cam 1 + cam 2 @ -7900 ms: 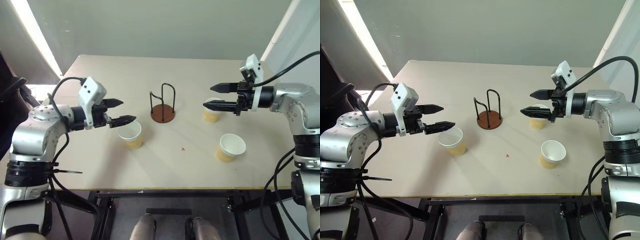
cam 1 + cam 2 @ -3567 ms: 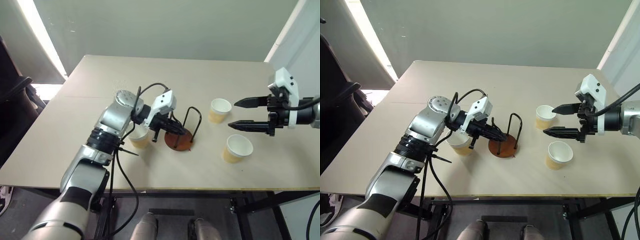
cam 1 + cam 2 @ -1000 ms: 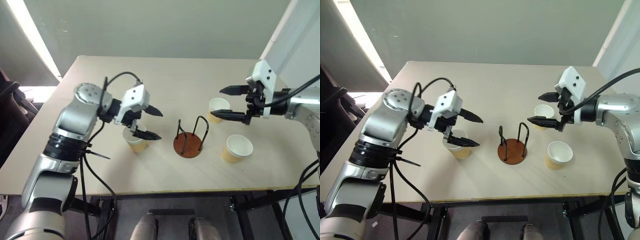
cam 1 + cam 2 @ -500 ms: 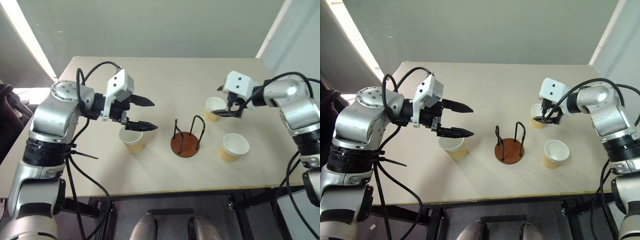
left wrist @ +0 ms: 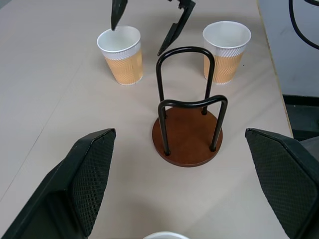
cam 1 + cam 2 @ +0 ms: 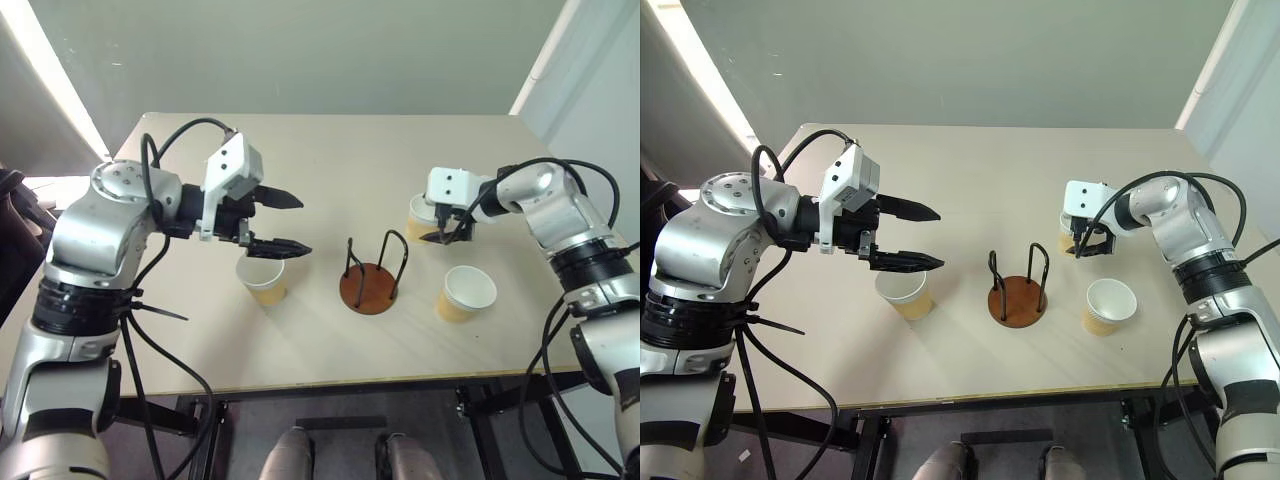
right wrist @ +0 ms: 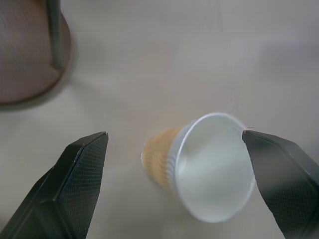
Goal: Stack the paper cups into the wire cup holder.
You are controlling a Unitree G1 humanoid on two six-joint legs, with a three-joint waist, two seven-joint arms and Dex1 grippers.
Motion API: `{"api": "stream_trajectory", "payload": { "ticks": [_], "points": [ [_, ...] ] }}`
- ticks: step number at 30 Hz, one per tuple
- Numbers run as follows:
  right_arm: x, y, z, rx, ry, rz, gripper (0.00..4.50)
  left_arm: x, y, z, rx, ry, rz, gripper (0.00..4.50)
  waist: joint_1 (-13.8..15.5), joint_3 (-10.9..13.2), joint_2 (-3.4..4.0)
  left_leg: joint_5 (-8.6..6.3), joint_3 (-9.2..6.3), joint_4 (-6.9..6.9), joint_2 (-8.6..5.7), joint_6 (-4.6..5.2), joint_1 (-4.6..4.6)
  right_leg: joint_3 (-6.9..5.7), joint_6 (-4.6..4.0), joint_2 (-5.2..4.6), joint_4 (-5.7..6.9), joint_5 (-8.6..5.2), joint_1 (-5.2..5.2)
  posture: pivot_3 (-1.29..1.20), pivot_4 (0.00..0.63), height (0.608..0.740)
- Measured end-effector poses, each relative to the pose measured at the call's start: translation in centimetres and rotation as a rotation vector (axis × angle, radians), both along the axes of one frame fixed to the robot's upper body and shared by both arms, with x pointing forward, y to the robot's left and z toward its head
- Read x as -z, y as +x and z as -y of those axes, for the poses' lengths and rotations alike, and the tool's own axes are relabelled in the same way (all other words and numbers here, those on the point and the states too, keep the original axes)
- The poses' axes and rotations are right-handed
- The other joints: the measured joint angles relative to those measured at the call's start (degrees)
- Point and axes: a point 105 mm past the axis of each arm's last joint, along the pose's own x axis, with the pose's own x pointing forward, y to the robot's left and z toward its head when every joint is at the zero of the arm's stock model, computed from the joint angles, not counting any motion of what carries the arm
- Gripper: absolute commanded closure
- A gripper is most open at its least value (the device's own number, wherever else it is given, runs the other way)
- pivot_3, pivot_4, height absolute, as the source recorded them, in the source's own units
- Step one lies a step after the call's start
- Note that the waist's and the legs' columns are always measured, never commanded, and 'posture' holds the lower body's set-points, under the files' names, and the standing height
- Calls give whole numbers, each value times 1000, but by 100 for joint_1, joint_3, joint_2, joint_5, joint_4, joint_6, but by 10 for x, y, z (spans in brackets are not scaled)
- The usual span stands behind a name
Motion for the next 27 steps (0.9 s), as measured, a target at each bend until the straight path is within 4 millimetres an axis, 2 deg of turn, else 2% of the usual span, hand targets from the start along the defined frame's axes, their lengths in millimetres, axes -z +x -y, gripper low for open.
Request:
{"api": "stream_trajectory", "payload": {
  "ticks": [4,7,15,18,21,24,27],
  "points": [
    [5,6,6,11,-55,-9,0,0,0,-1,-4,0,0,39,-3,0,0,-6,0,-3,8,-10,0,0,0,4,2,0,-5,0,150,740],
    [12,10,6,12,-85,-24,602,2,0,-1,-7,2,-3,0,-4,0,0,-10,0,-4,15,-18,0,-1,1,8,7,1,-11,0,150,740],
    [25,14,1,-11,-115,-48,3502,4,0,-3,-10,9,-2,0,-3,1,2,-17,0,-10,18,-28,0,-3,0,11,11,0,-18,0,150,740],
    [25,12,-2,-33,-117,-62,4459,4,0,-5,-10,15,-2,0,-3,1,2,-19,1,-11,19,-30,-1,-3,0,12,10,0,-18,0,150,740],
    [17,5,-7,-86,-116,-76,4459,5,-2,-11,-13,45,-2,0,-7,3,6,-19,2,-22,19,-31,-1,-3,-5,13,7,-2,-22,0,150,740],
    [-13,-15,-19,-188,-68,-48,4459,11,-4,-21,-28,86,-13,0,-9,4,7,-15,3,-40,20,-40,-3,-7,-20,15,4,-12,-26,0,150,740],
    [-48,-37,-34,-273,-23,4,4459,14,-4,-21,-20,93,-20,0,-9,4,6,-8,3,-44,25,-52,-4,-11,-29,18,1,-17,-25,0,150,740]
  ]
}}
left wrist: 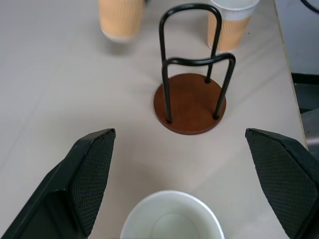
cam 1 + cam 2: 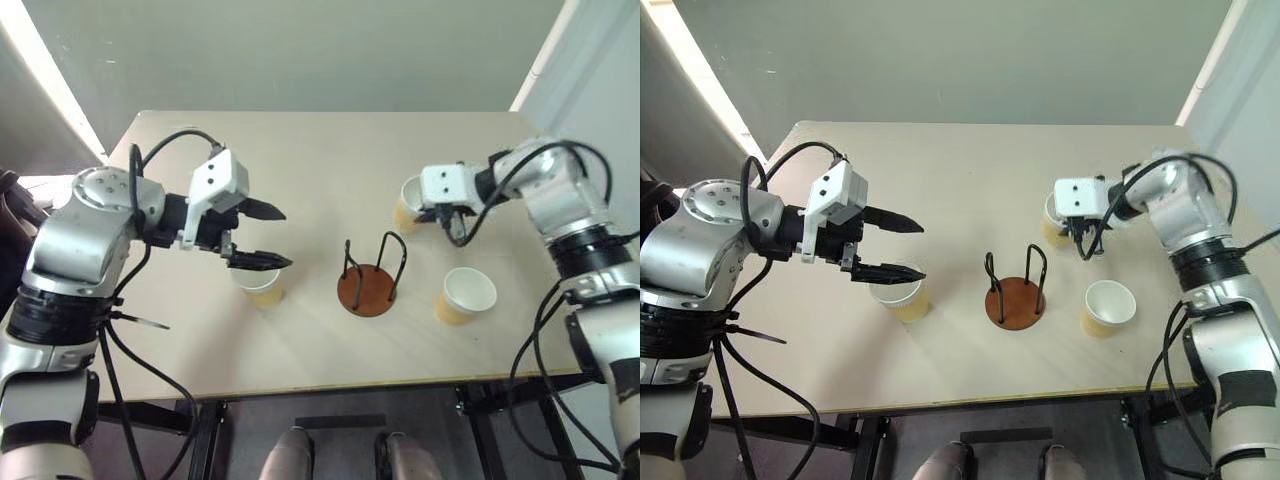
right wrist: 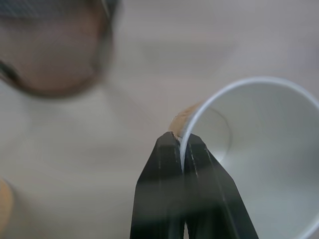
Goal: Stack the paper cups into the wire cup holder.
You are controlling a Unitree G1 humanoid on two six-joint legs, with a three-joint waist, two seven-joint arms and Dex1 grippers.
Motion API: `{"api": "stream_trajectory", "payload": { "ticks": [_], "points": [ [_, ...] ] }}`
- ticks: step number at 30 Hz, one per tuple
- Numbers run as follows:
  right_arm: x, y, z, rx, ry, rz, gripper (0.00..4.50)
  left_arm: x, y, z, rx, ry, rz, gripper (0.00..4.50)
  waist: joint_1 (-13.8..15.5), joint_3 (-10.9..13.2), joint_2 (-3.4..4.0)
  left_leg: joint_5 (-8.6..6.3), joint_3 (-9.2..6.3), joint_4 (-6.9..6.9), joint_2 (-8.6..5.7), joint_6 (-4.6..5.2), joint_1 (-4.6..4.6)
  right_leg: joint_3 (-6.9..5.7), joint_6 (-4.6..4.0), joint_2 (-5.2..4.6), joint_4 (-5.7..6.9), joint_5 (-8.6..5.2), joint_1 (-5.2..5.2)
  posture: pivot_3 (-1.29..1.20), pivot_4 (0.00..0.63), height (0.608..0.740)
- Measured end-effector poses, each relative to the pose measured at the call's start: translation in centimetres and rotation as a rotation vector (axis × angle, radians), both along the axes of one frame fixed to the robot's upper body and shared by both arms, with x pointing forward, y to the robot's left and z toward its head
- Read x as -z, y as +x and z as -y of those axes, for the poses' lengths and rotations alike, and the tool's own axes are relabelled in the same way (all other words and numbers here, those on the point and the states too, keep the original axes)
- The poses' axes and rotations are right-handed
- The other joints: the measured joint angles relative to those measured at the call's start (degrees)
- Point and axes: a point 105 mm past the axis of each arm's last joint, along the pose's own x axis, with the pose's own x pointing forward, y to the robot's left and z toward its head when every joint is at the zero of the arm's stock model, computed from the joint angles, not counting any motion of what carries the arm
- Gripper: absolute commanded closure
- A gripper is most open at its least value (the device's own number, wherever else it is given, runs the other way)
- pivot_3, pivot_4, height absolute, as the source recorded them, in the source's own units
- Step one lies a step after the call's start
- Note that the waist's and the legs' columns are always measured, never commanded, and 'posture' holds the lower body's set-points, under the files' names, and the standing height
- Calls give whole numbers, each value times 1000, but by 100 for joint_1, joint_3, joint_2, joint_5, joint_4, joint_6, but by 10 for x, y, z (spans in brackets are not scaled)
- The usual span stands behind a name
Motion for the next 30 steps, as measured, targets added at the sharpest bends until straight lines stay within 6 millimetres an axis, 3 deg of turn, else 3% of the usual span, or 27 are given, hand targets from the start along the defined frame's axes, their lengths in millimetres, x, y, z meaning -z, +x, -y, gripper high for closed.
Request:
{"api": "stream_trajectory", "payload": {
  "ticks": [6,11,20,30],
  "points": [
    [-36,-48,-28,-152,57,-14,4459,1,1,0,-1,-2,-2,0,-9,0,0,5,-2,-3,2,-2,4,0,-35,4,3,-21,0,0,150,740],
    [-44,-74,-42,-247,36,-16,4459,2,1,1,5,-4,-4,0,-12,0,0,13,-3,-2,1,4,12,1,-37,4,21,-21,1,0,150,740],
    [-31,-75,-49,-298,-60,8,4459,5,2,4,14,-1,-7,0,-19,0,0,31,-5,1,4,3,28,1,-45,3,76,-26,-5,0,150,740],
    [-11,-70,-40,-306,-146,-7,4459,5,2,3,9,0,-4,0,-19,0,0,35,-3,-3,3,5,28,1,-47,3,76,-28,-5,0,150,740]
  ]
}}
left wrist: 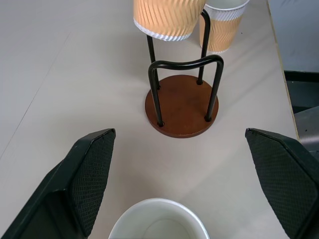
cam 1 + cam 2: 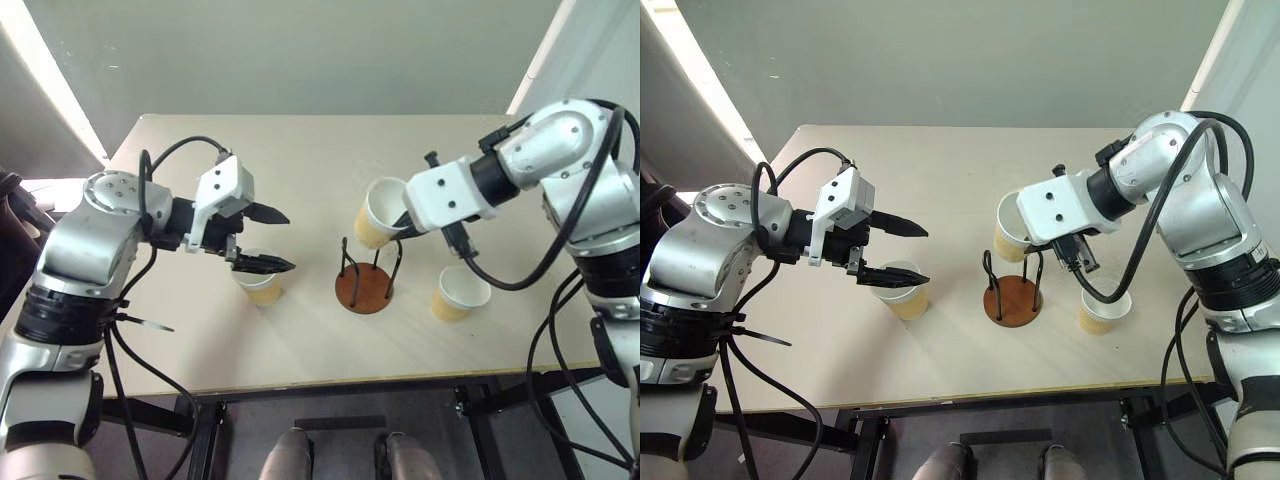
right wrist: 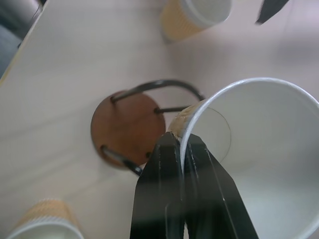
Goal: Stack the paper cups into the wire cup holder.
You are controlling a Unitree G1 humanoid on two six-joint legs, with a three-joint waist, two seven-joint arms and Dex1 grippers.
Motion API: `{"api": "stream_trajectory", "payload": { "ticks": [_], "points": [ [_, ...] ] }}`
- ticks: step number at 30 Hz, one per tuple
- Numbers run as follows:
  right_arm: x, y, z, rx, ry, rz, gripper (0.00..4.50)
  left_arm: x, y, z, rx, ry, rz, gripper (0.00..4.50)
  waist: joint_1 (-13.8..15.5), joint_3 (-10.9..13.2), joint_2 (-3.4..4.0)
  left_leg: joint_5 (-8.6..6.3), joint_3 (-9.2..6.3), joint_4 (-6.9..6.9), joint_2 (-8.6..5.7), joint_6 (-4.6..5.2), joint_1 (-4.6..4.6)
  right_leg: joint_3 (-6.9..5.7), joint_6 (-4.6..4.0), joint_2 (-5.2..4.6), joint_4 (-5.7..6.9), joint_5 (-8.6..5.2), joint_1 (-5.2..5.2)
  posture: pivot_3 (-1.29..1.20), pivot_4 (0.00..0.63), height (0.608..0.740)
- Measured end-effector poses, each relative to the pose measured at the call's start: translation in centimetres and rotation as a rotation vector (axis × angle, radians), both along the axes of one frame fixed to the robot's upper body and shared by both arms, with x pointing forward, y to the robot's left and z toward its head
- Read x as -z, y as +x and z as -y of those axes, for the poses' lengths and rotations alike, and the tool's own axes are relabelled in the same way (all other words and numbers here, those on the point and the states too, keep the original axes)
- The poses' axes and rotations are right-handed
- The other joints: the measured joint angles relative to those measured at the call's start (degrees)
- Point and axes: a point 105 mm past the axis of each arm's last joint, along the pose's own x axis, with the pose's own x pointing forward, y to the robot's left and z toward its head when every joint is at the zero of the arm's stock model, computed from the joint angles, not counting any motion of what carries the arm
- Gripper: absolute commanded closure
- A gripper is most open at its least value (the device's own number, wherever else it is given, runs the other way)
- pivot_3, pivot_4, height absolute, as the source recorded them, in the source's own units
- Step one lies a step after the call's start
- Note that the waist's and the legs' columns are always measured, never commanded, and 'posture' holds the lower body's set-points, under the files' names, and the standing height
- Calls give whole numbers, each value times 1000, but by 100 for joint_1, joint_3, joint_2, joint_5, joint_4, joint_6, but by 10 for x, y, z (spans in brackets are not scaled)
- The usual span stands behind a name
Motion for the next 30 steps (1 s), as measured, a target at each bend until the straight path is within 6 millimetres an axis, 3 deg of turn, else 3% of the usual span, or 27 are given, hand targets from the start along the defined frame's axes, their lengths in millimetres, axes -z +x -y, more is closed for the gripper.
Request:
{"api": "stream_trajectory", "payload": {
  "ticks": [6,16,22,26,30],
  "points": [
    [8,-3,-1,-22,-29,-21,4459,0,0,0,-1,1,3,0,-1,0,0,0,0,-1,1,0,0,0,-2,0,-1,-1,0,0,150,740],
    [11,-6,-10,-42,-17,-9,1144,0,3,-2,-11,17,22,0,-3,0,0,0,0,-1,1,1,0,-1,-1,0,1,-1,0,0,150,740],
    [5,-3,-23,-16,105,-35,1144,9,6,-11,-32,138,92,0,-22,0,0,0,0,-3,2,0,1,-1,-2,1,-1,-1,-1,0,150,740],
    [-18,-2,-26,41,277,-98,1144,16,8,-20,-47,302,174,0,-26,0,0,0,0,-6,0,1,-3,0,-4,1,-6,-2,-4,0,150,740],
    [-40,-6,-14,88,378,-160,1144,15,10,-29,-59,450,274,0,-21,-2,-3,-1,0,-12,-2,1,-3,-1,-24,2,-5,-14,-3,0,150,740]
  ]
}}
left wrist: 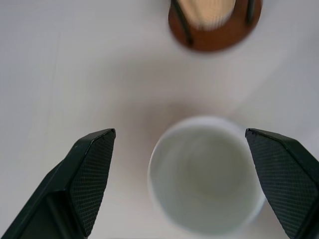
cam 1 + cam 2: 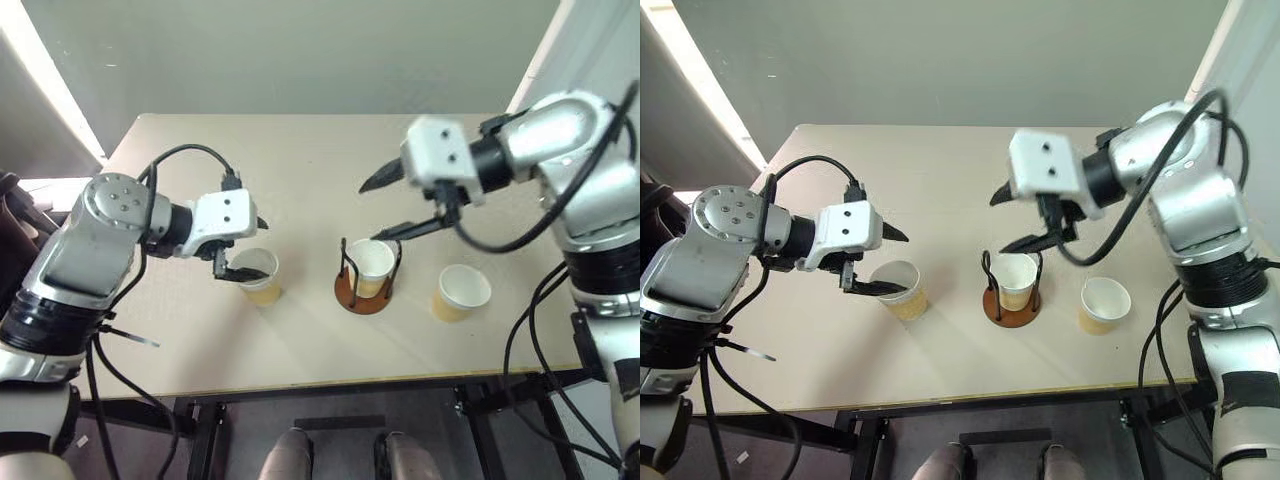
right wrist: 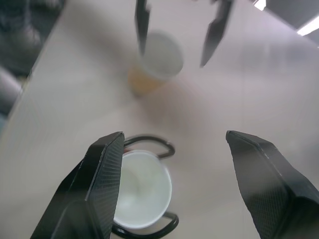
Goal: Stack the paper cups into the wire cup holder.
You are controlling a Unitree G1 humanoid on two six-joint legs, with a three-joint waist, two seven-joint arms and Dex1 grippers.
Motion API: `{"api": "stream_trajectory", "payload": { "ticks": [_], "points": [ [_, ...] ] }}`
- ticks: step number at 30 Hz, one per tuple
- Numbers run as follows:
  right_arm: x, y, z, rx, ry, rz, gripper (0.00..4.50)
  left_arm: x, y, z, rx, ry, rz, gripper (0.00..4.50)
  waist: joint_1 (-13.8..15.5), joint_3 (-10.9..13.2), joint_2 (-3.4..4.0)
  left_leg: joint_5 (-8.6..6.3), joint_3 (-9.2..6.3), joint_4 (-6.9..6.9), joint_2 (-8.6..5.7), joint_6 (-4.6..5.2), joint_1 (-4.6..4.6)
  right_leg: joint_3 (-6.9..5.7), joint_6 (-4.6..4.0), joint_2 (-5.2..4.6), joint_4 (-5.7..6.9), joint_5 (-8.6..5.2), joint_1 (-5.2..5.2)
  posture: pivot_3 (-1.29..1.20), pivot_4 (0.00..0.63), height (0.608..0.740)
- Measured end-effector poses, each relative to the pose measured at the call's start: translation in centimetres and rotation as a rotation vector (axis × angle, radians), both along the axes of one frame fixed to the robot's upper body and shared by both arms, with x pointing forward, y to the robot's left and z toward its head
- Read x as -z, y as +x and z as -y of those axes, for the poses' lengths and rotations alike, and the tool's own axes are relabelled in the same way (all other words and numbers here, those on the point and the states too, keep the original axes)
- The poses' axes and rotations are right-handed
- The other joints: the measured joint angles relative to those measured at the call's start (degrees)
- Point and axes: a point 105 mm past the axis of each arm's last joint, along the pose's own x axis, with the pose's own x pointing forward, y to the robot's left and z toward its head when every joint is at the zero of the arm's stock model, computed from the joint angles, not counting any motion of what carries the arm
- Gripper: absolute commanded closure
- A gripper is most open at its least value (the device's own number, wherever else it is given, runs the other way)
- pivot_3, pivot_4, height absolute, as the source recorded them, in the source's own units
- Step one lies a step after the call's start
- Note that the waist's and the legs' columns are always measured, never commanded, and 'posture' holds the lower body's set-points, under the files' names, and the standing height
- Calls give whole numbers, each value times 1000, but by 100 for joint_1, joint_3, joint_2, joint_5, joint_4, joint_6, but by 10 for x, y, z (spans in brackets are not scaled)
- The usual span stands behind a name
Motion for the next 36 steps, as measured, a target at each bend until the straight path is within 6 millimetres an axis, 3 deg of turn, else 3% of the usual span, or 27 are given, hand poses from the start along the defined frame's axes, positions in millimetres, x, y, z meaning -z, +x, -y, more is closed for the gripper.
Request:
{"api": "stream_trajectory", "payload": {
  "ticks": [5,11,19,33,36],
  "points": [
    [0,-1,4,12,25,-60,1144,-7,-3,6,21,70,62,0,-20,0,0,2,0,-14,1,-4,2,0,0,0,4,0,-10,0,150,740],
    [-6,-3,13,26,20,-100,1144,7,-7,-5,-53,116,16,0,-48,0,0,6,0,-25,7,-10,2,-1,-1,3,6,-1,-18,0,150,740],
    [-8,-3,18,26,6,-116,1144,14,-18,5,-40,108,-25,0,-48,0,0,6,0,-24,6,-10,2,-1,-1,2,12,-1,-18,0,150,740],
    [-8,0,23,43,6,-117,1144,-11,-7,0,-60,123,79,0,-47,0,0,6,-1,-23,8,-10,2,-3,-1,2,14,0,-18,0,150,740],
    [-9,0,23,46,5,-116,1144,-17,-16,2,-22,133,67,0,-50,0,0,5,0,-23,7,-10,1,-2,-1,2,11,0,-19,0,150,740]
  ]
}}
